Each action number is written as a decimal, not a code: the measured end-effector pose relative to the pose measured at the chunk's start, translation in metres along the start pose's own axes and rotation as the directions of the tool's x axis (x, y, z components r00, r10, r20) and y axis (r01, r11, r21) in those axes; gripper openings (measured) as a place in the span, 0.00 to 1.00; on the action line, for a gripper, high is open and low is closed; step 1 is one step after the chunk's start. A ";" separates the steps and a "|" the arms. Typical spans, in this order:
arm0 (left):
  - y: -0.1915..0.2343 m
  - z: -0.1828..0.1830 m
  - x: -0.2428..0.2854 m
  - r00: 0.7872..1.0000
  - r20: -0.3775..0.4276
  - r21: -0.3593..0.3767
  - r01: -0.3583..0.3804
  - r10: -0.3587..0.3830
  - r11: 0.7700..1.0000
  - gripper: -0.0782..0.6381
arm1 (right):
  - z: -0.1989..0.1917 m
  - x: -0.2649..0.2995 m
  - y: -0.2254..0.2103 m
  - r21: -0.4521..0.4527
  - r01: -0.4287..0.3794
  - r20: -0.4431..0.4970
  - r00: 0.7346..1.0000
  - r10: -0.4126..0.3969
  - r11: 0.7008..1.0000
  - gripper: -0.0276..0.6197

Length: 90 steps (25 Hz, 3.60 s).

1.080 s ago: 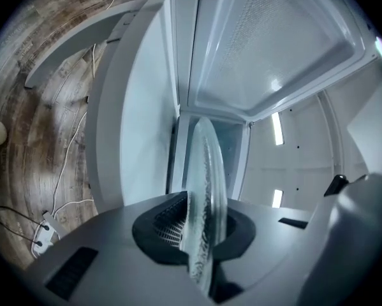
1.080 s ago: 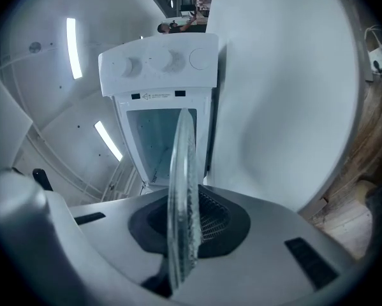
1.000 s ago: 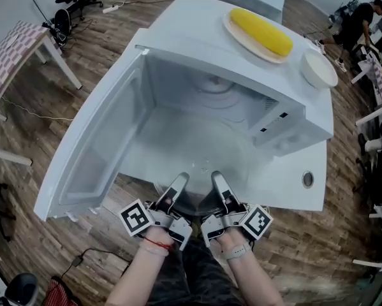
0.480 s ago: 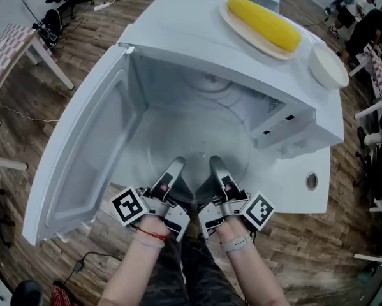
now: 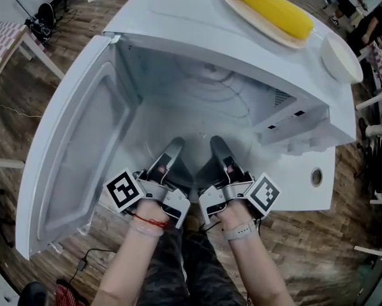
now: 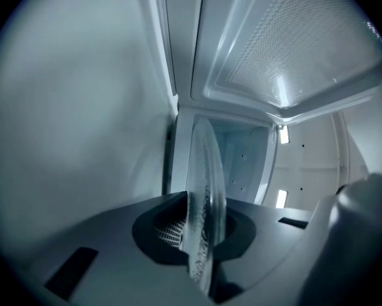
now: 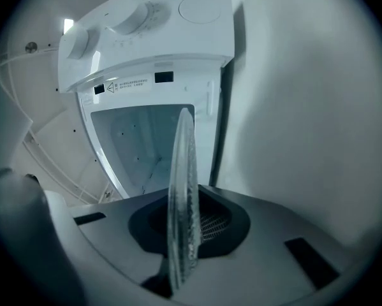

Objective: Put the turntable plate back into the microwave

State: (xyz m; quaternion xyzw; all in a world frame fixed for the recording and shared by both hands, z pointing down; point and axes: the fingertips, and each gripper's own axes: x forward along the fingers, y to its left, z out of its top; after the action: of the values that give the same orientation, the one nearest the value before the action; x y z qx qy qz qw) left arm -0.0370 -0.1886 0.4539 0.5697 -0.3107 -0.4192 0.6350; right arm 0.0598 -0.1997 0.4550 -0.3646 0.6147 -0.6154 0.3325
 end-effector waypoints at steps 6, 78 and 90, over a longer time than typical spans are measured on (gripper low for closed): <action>0.003 0.001 0.009 1.000 -0.016 0.008 -0.020 0.020 1.000 0.15 | 0.007 0.004 -0.004 0.016 0.002 0.017 1.000 -0.002 1.000 0.10; -0.008 0.014 0.029 0.999 -0.029 0.084 0.019 -0.017 0.996 0.15 | -0.016 0.000 0.004 -0.037 -0.086 -0.043 0.996 0.084 0.996 0.11; -0.005 0.008 0.028 0.999 -0.034 0.080 0.013 -0.010 0.997 0.15 | -0.001 0.013 0.003 -0.050 -0.066 -0.039 0.997 0.065 0.997 0.11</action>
State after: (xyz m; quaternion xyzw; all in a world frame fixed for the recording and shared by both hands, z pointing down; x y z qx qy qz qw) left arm -0.0327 -0.2170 0.4483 0.6036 -0.3131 -0.4003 0.6143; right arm 0.0519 -0.2108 0.4527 -0.3411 0.6479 -0.5950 0.3316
